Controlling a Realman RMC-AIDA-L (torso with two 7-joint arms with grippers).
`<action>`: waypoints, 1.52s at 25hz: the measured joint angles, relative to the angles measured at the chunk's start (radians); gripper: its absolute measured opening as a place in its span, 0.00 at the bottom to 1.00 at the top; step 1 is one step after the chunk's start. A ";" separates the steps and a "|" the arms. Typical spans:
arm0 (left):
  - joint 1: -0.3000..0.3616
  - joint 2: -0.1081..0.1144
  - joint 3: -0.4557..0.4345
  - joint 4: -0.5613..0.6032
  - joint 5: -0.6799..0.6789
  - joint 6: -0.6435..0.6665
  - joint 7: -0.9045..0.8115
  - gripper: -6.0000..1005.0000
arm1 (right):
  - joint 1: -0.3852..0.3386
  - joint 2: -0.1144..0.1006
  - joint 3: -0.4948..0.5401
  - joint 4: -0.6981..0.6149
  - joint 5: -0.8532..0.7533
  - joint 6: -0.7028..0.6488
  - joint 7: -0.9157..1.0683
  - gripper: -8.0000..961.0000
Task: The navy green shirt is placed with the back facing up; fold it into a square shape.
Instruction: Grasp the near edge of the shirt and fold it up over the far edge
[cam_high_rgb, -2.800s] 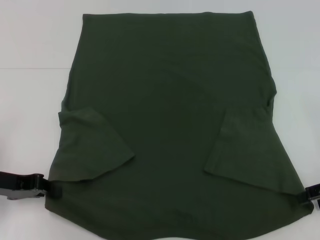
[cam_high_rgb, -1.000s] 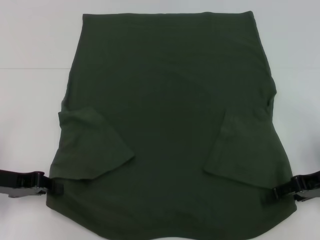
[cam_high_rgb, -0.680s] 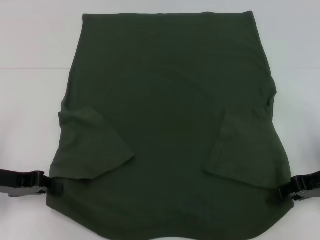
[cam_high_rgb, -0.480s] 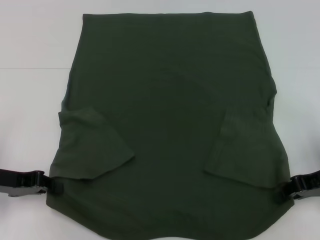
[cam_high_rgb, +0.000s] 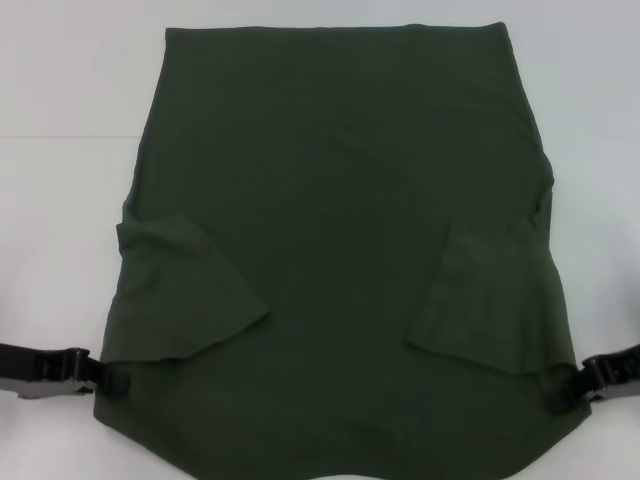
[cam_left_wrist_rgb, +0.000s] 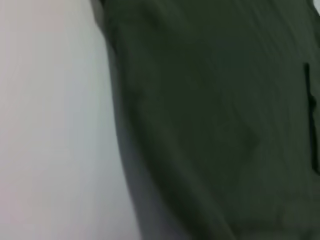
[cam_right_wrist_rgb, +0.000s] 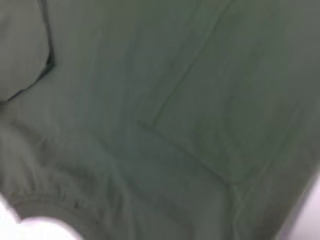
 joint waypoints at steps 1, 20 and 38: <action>-0.001 0.003 0.000 -0.001 0.000 0.014 0.003 0.04 | 0.003 -0.002 0.000 0.000 0.000 -0.021 -0.013 0.07; 0.011 0.063 0.044 -0.121 0.131 0.413 0.027 0.04 | -0.029 -0.005 -0.252 0.023 -0.008 -0.367 -0.297 0.07; -0.010 0.060 -0.241 -0.096 -0.037 0.310 0.097 0.05 | -0.022 -0.050 0.161 0.028 0.004 -0.358 -0.289 0.07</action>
